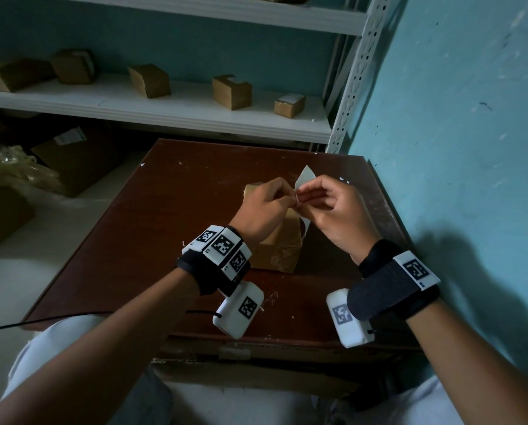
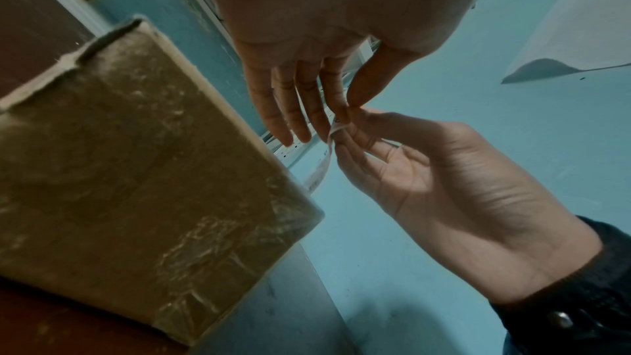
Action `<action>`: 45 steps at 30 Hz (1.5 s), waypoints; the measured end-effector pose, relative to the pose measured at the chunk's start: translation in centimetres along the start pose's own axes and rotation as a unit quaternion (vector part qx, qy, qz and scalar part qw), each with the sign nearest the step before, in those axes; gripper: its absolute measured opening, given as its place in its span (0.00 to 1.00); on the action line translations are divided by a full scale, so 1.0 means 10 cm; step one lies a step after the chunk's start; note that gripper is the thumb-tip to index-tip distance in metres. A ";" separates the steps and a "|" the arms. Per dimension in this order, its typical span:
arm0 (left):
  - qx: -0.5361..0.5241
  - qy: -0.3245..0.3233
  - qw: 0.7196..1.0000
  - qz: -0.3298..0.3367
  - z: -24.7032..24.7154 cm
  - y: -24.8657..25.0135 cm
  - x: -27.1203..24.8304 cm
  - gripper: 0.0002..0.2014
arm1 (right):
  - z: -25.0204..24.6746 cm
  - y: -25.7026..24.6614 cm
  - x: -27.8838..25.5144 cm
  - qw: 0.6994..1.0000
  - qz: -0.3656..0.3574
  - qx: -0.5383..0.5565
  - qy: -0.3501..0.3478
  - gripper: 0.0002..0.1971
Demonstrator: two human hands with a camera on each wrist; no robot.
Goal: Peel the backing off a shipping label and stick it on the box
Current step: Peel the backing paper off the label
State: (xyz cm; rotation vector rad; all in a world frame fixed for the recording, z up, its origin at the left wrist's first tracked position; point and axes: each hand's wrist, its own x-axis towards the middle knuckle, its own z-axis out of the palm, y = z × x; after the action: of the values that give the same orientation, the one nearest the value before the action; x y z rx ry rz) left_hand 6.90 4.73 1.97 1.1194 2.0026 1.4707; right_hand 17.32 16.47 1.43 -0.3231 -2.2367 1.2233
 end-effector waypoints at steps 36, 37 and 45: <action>-0.007 -0.001 1.000 0.006 0.01 -0.04 0.02 0.07 | 0.00 -0.01 0.00 1.000 0.016 0.005 -0.011 0.08; -0.005 -0.001 1.000 0.007 0.01 -0.04 0.02 0.07 | 0.00 -0.01 0.00 1.000 0.016 0.005 -0.011 0.08; 0.001 0.004 1.000 0.012 0.01 -0.08 0.05 0.04 | 0.00 0.01 0.01 1.000 0.014 0.004 -0.013 0.08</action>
State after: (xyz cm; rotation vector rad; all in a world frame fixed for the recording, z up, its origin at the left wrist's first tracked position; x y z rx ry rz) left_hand 6.43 5.12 1.27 1.1440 2.0040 1.4883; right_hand 17.24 16.60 1.40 -0.3386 -2.2548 1.2576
